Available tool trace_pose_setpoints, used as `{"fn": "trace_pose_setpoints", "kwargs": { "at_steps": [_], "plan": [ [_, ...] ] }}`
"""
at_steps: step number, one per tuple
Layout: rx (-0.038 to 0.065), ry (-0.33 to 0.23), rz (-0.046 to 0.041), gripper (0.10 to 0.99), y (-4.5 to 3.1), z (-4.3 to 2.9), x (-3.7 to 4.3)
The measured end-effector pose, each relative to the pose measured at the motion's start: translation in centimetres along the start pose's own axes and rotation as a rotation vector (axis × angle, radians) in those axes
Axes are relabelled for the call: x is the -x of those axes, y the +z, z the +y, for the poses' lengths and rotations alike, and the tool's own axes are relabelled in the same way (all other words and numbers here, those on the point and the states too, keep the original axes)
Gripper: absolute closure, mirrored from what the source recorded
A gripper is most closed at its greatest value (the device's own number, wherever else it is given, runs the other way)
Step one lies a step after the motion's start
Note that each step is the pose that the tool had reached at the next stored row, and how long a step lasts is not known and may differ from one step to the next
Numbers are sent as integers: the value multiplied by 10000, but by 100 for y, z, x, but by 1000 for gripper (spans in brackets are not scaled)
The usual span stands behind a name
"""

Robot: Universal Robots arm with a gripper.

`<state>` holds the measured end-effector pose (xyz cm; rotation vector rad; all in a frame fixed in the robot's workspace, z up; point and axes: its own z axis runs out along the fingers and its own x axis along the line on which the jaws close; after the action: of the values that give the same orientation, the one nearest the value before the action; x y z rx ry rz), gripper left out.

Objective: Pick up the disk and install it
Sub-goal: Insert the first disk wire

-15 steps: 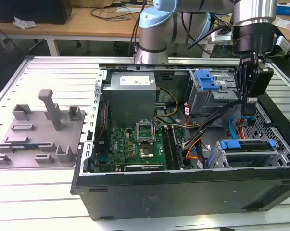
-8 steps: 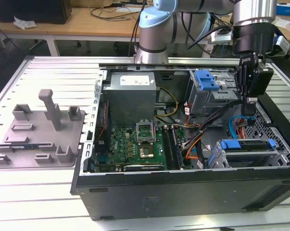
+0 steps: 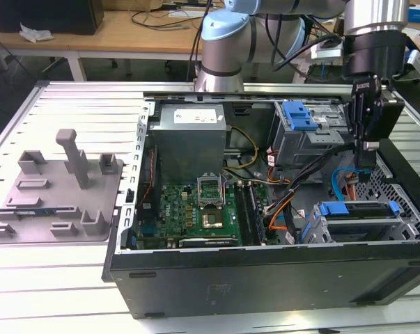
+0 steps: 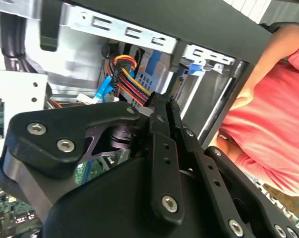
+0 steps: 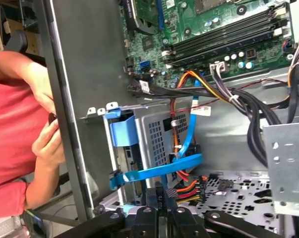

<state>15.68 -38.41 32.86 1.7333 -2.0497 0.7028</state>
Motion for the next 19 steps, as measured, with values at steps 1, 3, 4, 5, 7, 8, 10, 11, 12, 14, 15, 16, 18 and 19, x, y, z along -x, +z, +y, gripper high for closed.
{"fn": "trace_pose_setpoints", "kwargs": {
  "at_steps": [1, 3, 4, 5, 7, 8, 10, 11, 12, 14, 15, 16, 18, 19],
  "plan": [
    [0, 0, -2, 918, 14, -10, -18],
    [13, 5, -65, 918, 59, -30, -77],
    [27, 7, -139, 918, 79, -37, -104],
    [49, 9, -275, 918, 106, -46, -141],
    [78, 17, -430, 918, 120, -52, -176],
    [95, 22, -525, 918, 120, -56, -201],
    [110, 25, -602, 918, 106, -73, -291],
    [110, 25, -604, 918, 95, -83, -343],
    [112, 26, -613, 918, 101, -91, -390],
    [129, 30, -708, 918, 121, -98, -434],
    [155, 36, -851, 918, 137, -102, -457],
    [172, 39, -942, 918, 145, -103, -467],
    [250, 66, -1433, 918, 173, -109, -506],
    [279, 79, -1637, 918, 181, -113, -524]
  ]
}}
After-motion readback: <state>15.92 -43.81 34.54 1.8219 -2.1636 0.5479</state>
